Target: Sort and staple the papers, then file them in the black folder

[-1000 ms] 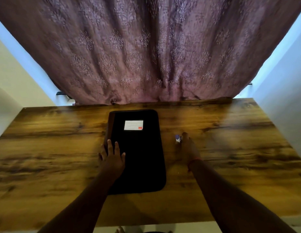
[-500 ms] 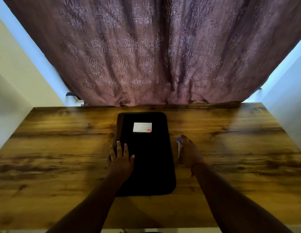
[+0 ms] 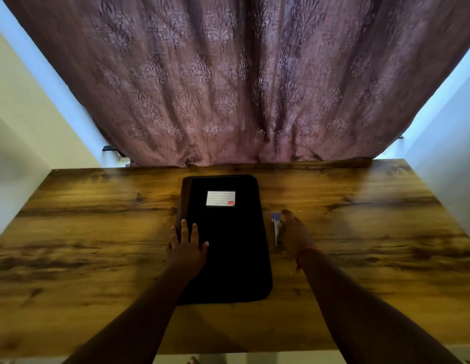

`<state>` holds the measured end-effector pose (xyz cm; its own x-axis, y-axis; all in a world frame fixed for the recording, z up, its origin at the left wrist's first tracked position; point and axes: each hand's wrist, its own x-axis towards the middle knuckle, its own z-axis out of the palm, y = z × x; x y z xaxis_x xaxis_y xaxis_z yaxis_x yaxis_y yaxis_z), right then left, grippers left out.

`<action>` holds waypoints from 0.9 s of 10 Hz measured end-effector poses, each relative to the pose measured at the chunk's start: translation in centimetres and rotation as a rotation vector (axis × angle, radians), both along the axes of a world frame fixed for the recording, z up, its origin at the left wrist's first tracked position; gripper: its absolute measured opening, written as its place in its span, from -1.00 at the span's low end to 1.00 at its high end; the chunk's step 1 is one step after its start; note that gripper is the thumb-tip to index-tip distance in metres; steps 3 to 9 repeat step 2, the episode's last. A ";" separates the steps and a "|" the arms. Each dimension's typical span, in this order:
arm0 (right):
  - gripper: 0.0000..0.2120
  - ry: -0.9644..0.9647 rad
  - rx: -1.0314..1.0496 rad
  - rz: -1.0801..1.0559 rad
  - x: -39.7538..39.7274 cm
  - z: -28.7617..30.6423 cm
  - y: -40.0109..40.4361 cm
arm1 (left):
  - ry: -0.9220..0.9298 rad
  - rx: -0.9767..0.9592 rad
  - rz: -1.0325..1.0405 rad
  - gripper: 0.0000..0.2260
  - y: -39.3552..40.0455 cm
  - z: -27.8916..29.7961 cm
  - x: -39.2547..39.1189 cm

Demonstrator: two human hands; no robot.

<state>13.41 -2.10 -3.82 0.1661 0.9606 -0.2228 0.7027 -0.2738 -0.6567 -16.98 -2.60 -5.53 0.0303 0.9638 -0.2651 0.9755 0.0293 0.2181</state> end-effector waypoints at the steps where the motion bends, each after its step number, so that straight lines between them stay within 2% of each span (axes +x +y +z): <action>1: -0.61 -0.066 0.029 0.031 -0.4 0.6 -1.1 | 0.021 -0.006 -0.039 -0.37 -0.5 0.6 -0.3; 2: -0.61 -0.222 0.113 0.064 -0.5 0.6 -1.3 | 0.025 0.042 -0.062 -0.28 -0.4 1.6 0.4; 9: -0.61 -0.222 0.113 0.064 -0.5 0.6 -1.3 | 0.025 0.042 -0.062 -0.28 -0.4 1.6 0.4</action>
